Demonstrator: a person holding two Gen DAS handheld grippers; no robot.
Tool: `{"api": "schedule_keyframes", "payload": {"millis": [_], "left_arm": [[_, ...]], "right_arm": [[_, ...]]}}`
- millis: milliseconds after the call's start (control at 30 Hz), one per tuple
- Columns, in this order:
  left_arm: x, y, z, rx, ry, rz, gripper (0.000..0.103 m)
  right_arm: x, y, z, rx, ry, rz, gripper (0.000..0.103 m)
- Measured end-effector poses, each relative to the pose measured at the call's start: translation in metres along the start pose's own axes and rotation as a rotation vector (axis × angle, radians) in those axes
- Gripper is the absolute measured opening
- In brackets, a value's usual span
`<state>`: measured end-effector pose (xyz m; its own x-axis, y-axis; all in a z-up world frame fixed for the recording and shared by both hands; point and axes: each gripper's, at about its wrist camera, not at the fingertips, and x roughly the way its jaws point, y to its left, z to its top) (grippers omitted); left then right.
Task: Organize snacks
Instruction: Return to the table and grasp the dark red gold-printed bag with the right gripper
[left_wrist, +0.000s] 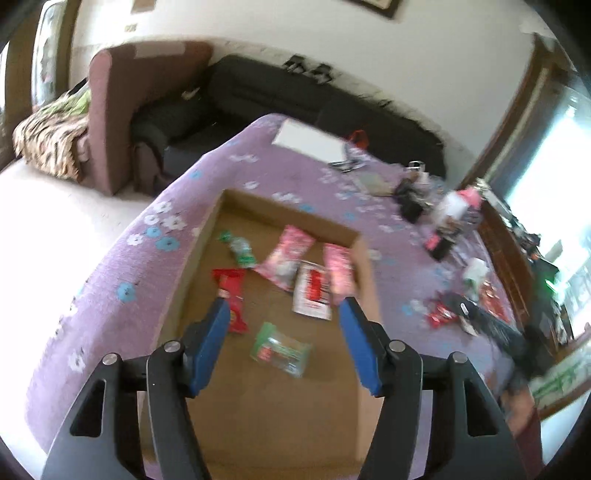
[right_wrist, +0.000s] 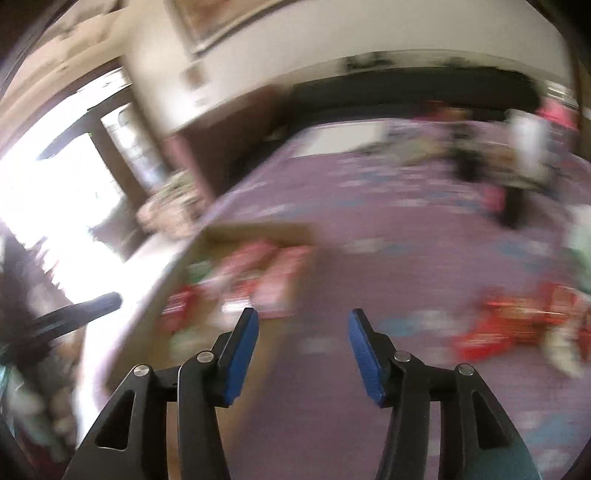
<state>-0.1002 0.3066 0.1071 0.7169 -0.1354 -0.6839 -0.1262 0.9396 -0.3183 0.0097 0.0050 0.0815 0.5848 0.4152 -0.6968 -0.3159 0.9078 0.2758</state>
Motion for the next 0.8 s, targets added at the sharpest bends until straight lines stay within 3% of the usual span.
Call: {"api": "schedule_keyframes", "payload": {"millis": [167, 367, 467, 533, 800], "left_arm": [[-0.010, -0.037, -0.019, 0.077, 0.016, -0.067, 0.061], [-0.006, -0.075, -0.037, 0.161, 0.051, -0.095, 0.061], [-0.005, -0.084, -0.042, 0.176, 0.058, -0.099, 0.061], [-0.005, -0.088, -0.046, 0.185, 0.060, -0.099, 0.061], [0.000, -0.106, -0.061, 0.206, 0.089, -0.130, 0.061]], "right_arm": [[0.011, -0.074, 0.018, 0.068, -0.004, -0.208, 0.054], [0.045, -0.096, 0.030, 0.037, 0.052, -0.285, 0.052], [0.055, -0.100, 0.023, 0.048, 0.105, -0.271, 0.046], [0.054, -0.101, 0.012, 0.062, 0.152, -0.246, 0.030], [-0.004, -0.097, -0.046, 0.064, 0.242, -0.094, 0.029]]}}
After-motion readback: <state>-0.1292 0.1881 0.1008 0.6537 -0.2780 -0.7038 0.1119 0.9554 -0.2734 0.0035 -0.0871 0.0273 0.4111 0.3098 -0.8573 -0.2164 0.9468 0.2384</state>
